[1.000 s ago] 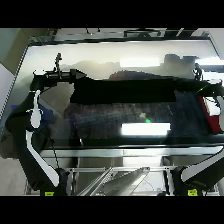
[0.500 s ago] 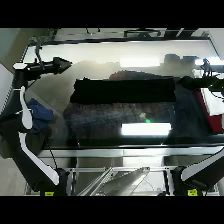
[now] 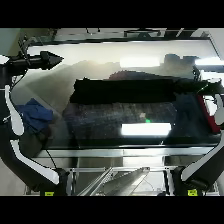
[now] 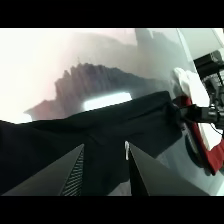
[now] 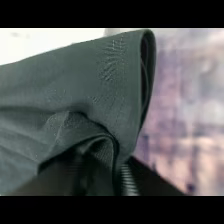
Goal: Fold the shirts.
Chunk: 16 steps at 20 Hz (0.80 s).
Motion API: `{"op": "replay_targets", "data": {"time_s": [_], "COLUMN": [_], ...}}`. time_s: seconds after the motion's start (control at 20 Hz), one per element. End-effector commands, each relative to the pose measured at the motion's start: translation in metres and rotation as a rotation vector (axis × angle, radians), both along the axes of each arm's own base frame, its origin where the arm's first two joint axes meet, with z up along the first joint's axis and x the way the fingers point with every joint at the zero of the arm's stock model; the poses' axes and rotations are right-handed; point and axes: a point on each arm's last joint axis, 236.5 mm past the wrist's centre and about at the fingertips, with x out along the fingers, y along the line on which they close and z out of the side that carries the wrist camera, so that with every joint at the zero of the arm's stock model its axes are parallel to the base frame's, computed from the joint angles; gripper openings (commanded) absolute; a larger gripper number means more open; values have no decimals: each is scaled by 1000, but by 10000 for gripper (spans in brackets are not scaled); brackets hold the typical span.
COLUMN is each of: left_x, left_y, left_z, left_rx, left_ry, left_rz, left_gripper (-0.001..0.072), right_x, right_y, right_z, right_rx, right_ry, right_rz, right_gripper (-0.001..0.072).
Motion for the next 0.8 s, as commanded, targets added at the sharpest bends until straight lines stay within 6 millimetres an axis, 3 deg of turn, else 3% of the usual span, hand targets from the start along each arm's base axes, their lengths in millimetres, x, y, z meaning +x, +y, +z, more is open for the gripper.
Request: {"op": "replay_targets", "data": {"time_s": [0.0, 0.15, 0.3, 0.45, 0.6, 0.75], "left_x": [-9, -15, -19, -25, -45, -59], "left_y": [-29, -64, -114, -193, -272, -324], "left_z": [4, -20, -68, -128, -191, -235], "left_rx": [25, 146, 302, 342, 341, 335], "left_ry": [-6, 11, 76, 137, 197, 220], "left_rz": [-62, -124, -168, -223, -267, -249], "left_gripper": [19, -3, -3, -2, -2, -2], "right_x": [1, 6, 9, 4, -2, -15], "right_y": [22, 26, 30, 48, 74, 109], "right_z": [5, 40, 92, 145, 196, 236], "right_rx": [56, 86, 104, 139, 259, 345], "right_ry": [-7, -45, -72, -111, -160, -194], "right_rz": [50, 102, 138, 194, 226, 294], "right_gripper": [51, 21, 21, 21, 21, 21]}}
